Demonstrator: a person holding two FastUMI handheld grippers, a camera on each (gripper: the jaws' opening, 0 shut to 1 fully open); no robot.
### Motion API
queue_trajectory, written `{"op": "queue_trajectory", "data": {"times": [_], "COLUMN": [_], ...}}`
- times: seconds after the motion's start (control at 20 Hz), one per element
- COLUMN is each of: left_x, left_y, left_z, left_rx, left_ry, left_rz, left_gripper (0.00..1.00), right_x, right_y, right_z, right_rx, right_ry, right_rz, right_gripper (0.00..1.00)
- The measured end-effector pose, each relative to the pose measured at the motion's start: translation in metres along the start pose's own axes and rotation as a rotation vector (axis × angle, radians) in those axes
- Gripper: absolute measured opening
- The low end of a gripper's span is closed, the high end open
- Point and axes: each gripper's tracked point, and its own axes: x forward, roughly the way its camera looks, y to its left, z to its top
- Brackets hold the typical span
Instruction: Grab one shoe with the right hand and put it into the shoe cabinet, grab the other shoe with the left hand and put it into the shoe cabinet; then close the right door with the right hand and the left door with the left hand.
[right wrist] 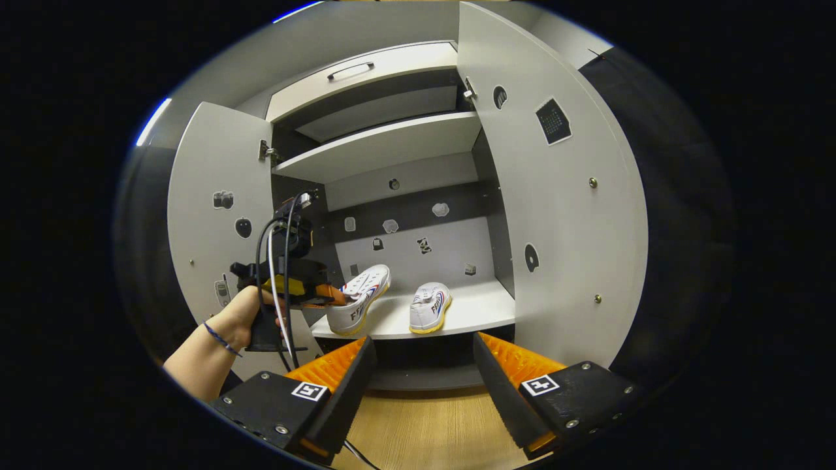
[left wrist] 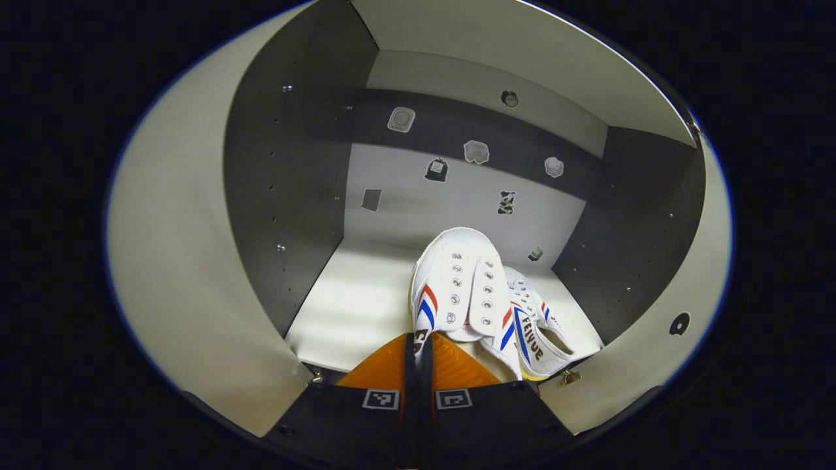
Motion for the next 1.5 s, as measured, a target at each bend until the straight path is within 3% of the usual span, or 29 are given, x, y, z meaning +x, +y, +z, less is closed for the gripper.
{"op": "queue_trajectory", "data": {"times": [0.35,0.8,1.0,1.05,1.1,1.15,1.25,1.5], "left_x": [0.055,0.066,0.058,0.052,0.046,0.038,0.017,-0.053], "left_y": [0.009,0.019,0.018,0.018,0.015,0.007,0.000,-0.010], "left_z": [-0.008,-0.021,-0.017,-0.013,-0.011,-0.009,-0.002,0.027], "left_rx": [0.007,0.010,0.023,0.026,0.023,0.014,0.026,0.104], "left_ry": [0.073,0.129,0.104,0.087,0.073,0.060,0.022,-0.148], "left_rz": [0.020,0.047,0.049,0.053,0.041,0.009,-0.010,-0.003], "left_gripper": [0.06,0.07,0.31,0.48,0.51,0.62,0.98,0.98], "right_x": [-0.001,-0.007,-0.012,-0.014,-0.017,-0.018,-0.024,-0.048], "right_y": [-0.009,-0.004,-0.005,-0.006,-0.007,-0.008,-0.011,-0.021], "right_z": [-0.004,-0.010,-0.012,-0.012,-0.011,-0.011,-0.010,-0.005], "right_rx": [-0.008,-0.009,-0.005,-0.005,-0.007,-0.008,-0.007,-0.022], "right_ry": [0.008,0.018,0.026,0.026,0.025,0.026,0.023,0.008], "right_rz": [-0.021,-0.011,-0.005,-0.005,-0.006,-0.008,-0.012,-0.027], "right_gripper": [0.94,0.94,0.94,0.94,0.94,0.94,0.94,0.94]}}
